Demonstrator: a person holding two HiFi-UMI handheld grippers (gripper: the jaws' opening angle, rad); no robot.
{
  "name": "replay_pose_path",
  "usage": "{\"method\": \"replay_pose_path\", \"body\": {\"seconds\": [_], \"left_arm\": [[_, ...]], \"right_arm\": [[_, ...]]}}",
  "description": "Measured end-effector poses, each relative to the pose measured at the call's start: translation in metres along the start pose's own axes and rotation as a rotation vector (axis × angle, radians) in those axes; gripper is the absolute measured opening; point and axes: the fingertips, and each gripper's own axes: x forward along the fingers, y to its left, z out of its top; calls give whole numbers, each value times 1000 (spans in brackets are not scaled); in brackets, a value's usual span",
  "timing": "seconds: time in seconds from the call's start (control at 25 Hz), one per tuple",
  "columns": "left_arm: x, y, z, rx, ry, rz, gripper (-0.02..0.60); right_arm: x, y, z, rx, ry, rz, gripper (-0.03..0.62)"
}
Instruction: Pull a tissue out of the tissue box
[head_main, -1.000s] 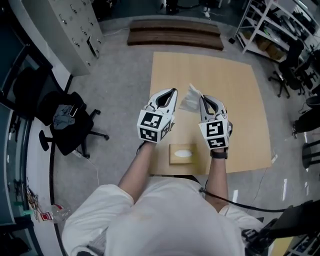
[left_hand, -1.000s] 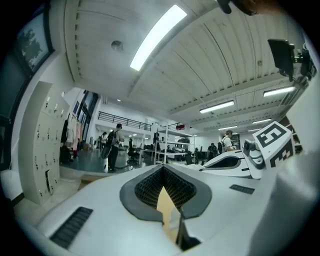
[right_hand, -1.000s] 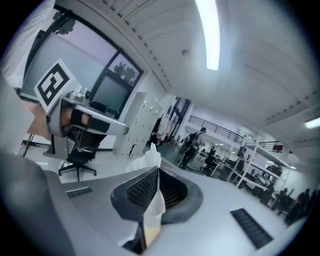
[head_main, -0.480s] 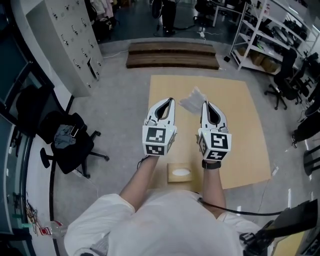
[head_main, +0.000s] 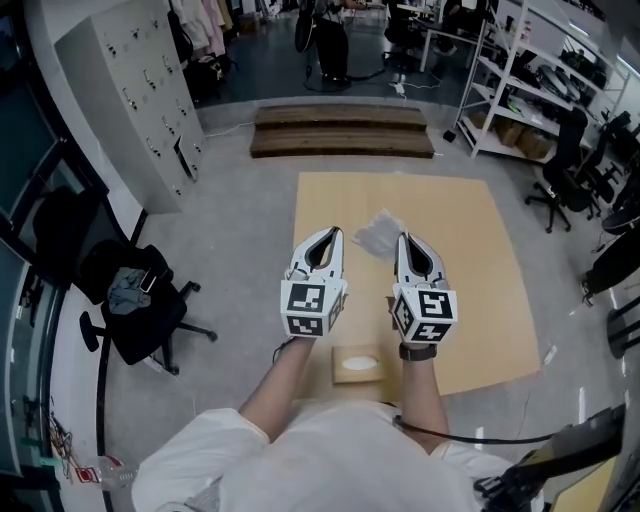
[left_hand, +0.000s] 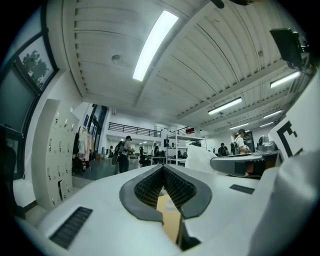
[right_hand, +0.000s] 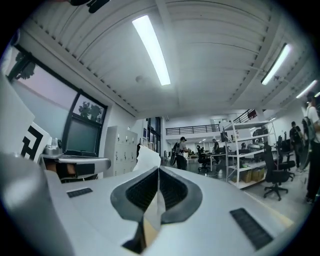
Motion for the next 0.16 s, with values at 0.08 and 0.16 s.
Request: {"method": "replay_pose_path", "body": {"seconds": [0.08, 0.16], "left_arm": [[-1, -1, 2, 7, -7, 5, 0], [-2, -1, 4, 11, -13, 11, 2]], "right_arm": [[0, 2, 1, 2, 0, 11, 3], [-1, 4, 1, -14, 3, 17, 3]]}}
